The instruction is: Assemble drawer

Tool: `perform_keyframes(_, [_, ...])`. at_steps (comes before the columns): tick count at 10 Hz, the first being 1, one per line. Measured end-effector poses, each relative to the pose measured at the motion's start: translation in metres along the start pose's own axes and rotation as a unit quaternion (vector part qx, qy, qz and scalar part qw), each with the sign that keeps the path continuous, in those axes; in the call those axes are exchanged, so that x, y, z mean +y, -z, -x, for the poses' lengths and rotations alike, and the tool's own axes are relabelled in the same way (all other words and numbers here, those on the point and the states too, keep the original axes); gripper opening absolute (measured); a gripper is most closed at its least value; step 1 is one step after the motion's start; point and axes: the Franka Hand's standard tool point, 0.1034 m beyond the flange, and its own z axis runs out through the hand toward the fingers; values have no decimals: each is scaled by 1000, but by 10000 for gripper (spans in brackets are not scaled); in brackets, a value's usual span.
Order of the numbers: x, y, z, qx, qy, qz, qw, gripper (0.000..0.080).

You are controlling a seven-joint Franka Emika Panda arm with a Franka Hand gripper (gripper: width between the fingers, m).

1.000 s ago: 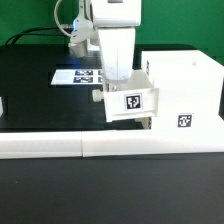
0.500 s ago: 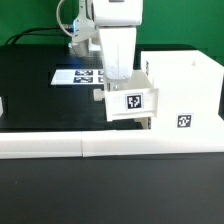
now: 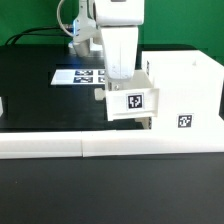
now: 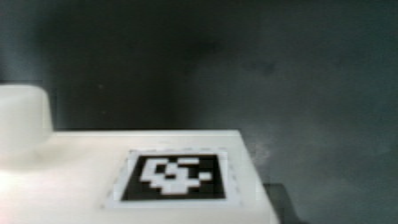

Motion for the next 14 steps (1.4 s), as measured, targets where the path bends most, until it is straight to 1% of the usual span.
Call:
perform_keyframes(6, [0,-1,0,1,-16,3,1000,44])
perform_keyframes(13, [0,0,2,-5,13,5,1000,44])
perform_keyframes(14, [-1,0,3,-5,6,0,1000,44])
